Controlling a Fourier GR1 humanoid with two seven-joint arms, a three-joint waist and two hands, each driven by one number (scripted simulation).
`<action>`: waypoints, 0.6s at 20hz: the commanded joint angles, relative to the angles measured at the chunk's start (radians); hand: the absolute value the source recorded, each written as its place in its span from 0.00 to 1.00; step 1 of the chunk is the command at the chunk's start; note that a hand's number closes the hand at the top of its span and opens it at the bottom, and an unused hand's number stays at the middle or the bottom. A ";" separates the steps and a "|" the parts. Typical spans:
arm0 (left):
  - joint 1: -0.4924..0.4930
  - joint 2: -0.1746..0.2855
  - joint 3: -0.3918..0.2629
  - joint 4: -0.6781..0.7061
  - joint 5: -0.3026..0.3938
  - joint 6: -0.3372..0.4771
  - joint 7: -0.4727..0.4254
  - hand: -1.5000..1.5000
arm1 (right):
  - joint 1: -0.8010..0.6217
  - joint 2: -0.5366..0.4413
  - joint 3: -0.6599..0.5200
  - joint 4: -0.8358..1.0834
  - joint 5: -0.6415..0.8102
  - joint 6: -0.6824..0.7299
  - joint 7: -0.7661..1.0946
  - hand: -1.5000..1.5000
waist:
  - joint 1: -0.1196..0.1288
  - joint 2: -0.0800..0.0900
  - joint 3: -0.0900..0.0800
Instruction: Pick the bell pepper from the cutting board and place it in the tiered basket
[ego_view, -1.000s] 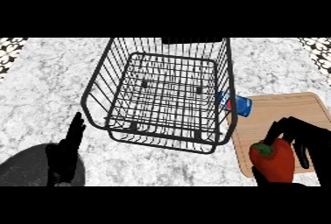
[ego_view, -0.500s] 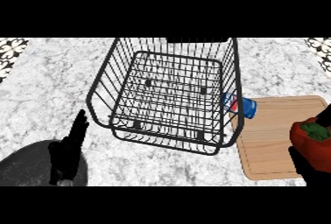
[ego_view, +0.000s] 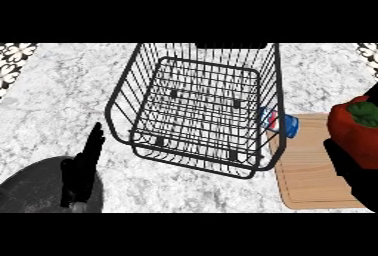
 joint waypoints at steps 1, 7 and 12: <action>0.003 -0.032 -0.013 0.067 -0.018 0.016 -0.004 0.50 | -0.142 0.034 0.049 0.127 0.006 0.036 0.159 1.00 | 0.008 0.008 -0.006; 0.028 -0.012 0.003 0.053 -0.004 -0.018 -0.006 0.50 | -0.197 0.175 0.165 0.331 0.100 -0.003 0.005 1.00 | 0.014 0.011 -0.004; 0.023 -0.040 -0.009 0.038 -0.023 0.004 0.006 0.50 | -0.265 0.269 0.221 0.456 0.151 0.027 -0.006 1.00 | 0.008 0.009 -0.004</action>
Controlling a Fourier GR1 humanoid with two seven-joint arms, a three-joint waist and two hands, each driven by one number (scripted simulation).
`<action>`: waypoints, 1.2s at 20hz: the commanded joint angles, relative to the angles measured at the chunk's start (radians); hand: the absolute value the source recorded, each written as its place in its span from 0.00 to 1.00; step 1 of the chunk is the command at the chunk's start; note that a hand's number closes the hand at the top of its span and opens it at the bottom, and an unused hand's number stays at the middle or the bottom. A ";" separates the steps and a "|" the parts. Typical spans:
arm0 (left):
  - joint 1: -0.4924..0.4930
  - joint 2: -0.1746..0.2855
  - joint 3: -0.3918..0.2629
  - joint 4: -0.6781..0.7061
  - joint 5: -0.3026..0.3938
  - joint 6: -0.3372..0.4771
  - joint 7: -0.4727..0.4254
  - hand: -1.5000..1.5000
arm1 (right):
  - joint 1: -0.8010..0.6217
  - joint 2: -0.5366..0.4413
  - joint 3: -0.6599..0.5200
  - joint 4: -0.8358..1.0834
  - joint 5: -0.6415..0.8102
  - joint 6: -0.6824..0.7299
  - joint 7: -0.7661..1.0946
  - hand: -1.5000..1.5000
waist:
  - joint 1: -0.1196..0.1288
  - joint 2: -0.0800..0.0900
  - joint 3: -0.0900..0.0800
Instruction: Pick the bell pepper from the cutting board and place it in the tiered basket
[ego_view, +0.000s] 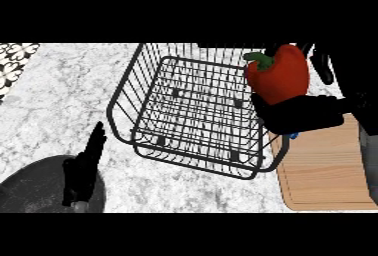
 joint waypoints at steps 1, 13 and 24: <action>0.007 -0.008 0.012 0.065 0.003 -0.005 0.005 0.50 | -0.074 0.124 0.082 0.085 0.063 0.012 0.108 1.00 | -0.004 0.004 -0.007; -0.029 -0.001 0.060 0.109 0.030 -0.051 -0.016 0.50 | 0.017 0.299 0.021 0.386 0.199 -0.144 -0.104 1.00 | -0.009 0.009 -0.006; -0.012 -0.023 0.025 0.054 -0.013 -0.013 0.050 0.50 | 0.120 0.489 -0.145 0.375 0.044 -0.375 -0.235 0.00 | -0.012 0.007 -0.004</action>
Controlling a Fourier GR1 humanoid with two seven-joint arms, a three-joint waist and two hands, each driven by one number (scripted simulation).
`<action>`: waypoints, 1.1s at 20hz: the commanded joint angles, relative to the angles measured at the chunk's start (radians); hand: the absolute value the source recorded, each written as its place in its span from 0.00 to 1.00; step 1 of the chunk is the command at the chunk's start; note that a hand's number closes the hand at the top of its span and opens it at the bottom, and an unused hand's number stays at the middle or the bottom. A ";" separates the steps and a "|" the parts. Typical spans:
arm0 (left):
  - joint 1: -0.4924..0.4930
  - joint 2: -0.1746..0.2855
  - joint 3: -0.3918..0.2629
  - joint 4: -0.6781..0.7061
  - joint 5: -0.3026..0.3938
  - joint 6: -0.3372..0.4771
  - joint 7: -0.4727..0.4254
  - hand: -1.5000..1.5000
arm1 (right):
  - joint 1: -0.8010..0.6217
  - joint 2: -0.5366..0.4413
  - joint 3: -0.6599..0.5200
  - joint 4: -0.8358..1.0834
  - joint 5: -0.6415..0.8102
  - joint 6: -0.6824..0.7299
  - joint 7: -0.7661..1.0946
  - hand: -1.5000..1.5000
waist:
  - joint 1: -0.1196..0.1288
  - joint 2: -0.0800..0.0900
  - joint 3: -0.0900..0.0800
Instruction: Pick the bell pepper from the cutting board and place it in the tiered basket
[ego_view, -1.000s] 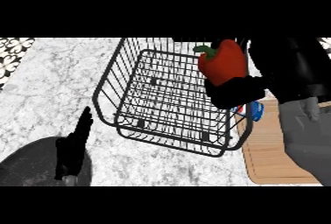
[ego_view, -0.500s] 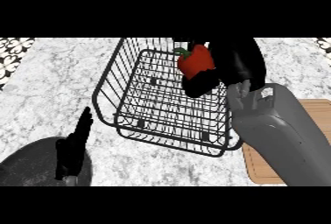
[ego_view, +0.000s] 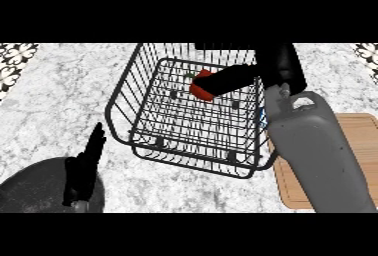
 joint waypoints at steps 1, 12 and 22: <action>-0.007 0.001 0.014 0.072 0.022 -0.035 -0.025 0.50 | 0.068 0.105 -0.055 0.035 -0.047 -0.141 -0.122 0.00 | 0.008 0.027 -0.003; 0.074 -0.023 0.005 0.001 0.001 0.003 -0.009 0.50 | 0.172 -0.096 -0.285 -0.225 0.040 -0.219 -0.003 0.00 | -0.022 0.012 -0.003; 0.117 -0.021 0.018 -0.013 -0.003 0.004 -0.041 0.50 | 0.492 -0.368 -0.762 -0.478 -0.421 0.069 -0.038 0.00 | -0.048 0.009 -0.001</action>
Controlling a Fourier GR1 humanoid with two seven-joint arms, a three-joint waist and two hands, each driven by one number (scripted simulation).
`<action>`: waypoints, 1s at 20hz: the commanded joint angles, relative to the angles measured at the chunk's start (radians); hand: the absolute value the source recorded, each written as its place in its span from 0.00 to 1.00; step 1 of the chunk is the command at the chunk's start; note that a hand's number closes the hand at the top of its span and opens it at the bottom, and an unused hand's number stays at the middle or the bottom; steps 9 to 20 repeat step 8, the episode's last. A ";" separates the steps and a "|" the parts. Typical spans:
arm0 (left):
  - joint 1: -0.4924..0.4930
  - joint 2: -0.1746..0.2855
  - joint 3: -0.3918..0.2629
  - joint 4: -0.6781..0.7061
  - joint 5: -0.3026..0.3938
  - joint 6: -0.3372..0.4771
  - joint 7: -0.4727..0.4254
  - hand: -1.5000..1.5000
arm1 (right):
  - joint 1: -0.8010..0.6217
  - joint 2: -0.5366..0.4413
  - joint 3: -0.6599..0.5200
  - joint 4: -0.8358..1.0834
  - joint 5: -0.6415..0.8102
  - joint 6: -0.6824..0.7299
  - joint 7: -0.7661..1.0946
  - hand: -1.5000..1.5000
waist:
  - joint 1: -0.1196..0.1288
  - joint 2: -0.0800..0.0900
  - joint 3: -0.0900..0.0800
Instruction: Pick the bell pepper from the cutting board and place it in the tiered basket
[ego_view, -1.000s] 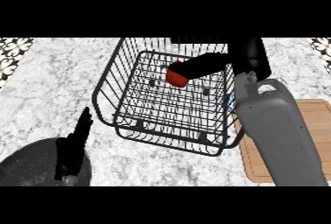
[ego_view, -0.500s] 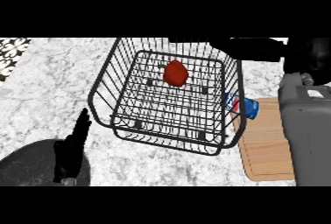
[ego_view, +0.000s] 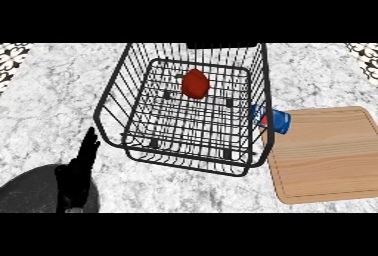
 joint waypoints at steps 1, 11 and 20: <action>-0.006 -0.006 0.004 0.052 0.008 -0.008 0.046 0.50 | 0.124 -0.114 -0.207 -0.042 -0.217 0.149 -0.011 0.00 | -0.006 0.007 -0.007; 0.064 0.013 0.018 0.027 0.024 -0.038 -0.025 0.50 | 0.289 -0.247 -0.566 0.150 -0.584 0.451 -0.184 0.00 | -0.001 0.005 -0.007; 0.064 0.013 0.018 0.027 0.024 -0.038 -0.025 0.50 | 0.289 -0.247 -0.566 0.150 -0.584 0.451 -0.184 0.00 | -0.001 0.005 -0.007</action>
